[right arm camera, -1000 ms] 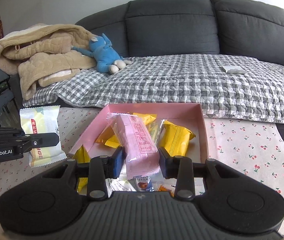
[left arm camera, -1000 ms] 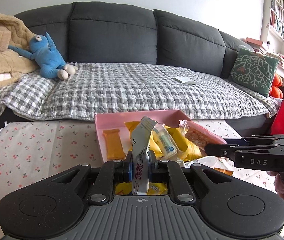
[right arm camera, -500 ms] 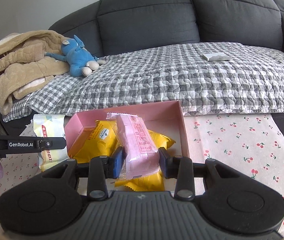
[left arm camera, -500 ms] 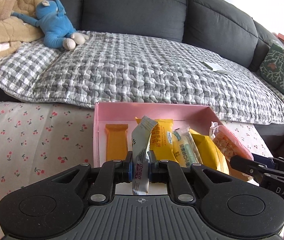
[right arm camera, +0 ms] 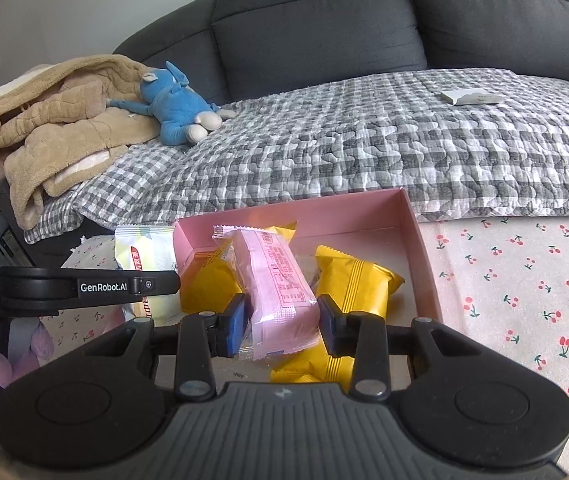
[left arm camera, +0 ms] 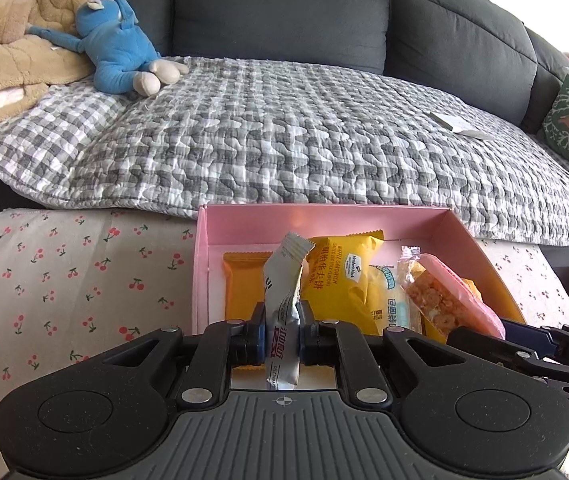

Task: Organize snacks

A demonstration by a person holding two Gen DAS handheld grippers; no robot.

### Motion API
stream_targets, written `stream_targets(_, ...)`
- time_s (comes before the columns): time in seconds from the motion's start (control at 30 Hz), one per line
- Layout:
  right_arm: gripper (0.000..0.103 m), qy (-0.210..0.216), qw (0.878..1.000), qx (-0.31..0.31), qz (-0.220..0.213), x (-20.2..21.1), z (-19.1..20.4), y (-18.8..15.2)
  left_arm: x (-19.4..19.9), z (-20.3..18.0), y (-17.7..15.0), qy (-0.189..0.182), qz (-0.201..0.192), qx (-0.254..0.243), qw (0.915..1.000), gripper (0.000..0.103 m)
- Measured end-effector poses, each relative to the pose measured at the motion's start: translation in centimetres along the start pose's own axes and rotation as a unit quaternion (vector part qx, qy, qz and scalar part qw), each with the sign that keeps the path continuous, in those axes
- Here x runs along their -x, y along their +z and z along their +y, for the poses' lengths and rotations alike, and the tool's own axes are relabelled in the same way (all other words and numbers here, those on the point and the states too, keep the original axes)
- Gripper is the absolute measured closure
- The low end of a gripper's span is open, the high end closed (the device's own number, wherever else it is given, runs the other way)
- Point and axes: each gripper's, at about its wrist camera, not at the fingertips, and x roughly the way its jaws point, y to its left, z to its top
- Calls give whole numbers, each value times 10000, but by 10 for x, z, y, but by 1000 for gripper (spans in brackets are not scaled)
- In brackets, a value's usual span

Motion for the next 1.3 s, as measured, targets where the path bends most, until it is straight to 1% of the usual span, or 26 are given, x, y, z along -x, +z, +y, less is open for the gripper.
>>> stream_targets(0.03,68,4,10000,-5,4,-1,1,0,0,0,0,7,1,-10,10000,89)
stream_targets(0.1,60,-16,10000,-19,1,-1,2,-1,0,0,-1,48,-21,-39,10000,87)
stream_targets(0.13,59,-35,10000,-32,-23,0,2,-2,0,0,-1,66,-14,-76,9999,86)
stream_targets(0.17,55,-20,10000,-45,-27,1,1,-2,0,0,-1,84,-11,-132,9999,84)
stream_targets(0.2,48,-6,10000,-64,-30,2,1,-1,1,-1,-2,108,-18,-183,9998,82)
stream_targets(0.23,44,-2,9999,-97,-51,3,0,-1,1,-2,-3,134,-35,-256,9996,77)
stream_targets(0.27,38,3,9999,-127,-80,4,0,0,2,-3,-3,129,-54,-311,9994,72)
stream_targets(0.3,35,10,9998,-151,-97,5,-1,0,3,-3,-4,121,-71,-351,9993,69)
stream_targets(0.37,32,12,9998,-182,-101,7,-1,1,6,-5,-5,113,-120,-426,9990,57)
stream_targets(0.53,23,-10,9998,-180,-126,14,-2,0,16,-7,-6,43,-250,-567,9981,37)
stream_targets(0.7,15,-75,9996,-198,-168,26,-3,-3,31,-7,-9,-37,-375,-649,9972,25)
stream_targets(0.77,13,-111,9996,-184,-173,31,-3,-5,38,-6,-11,-62,-411,-669,9969,18)
stream_targets(0.93,8,-116,9998,-105,-147,44,-1,-12,57,-1,-22,-161,-506,-766,9956,11)
stream_targets(1.07,4,-117,9998,-57,-159,54,1,-17,71,4,-33,-195,-538,-774,9954,8)
stream_targets(1.3,1,-192,9996,165,-151,67,3,-29,93,6,-57,-257,-578,-911,9938,5)
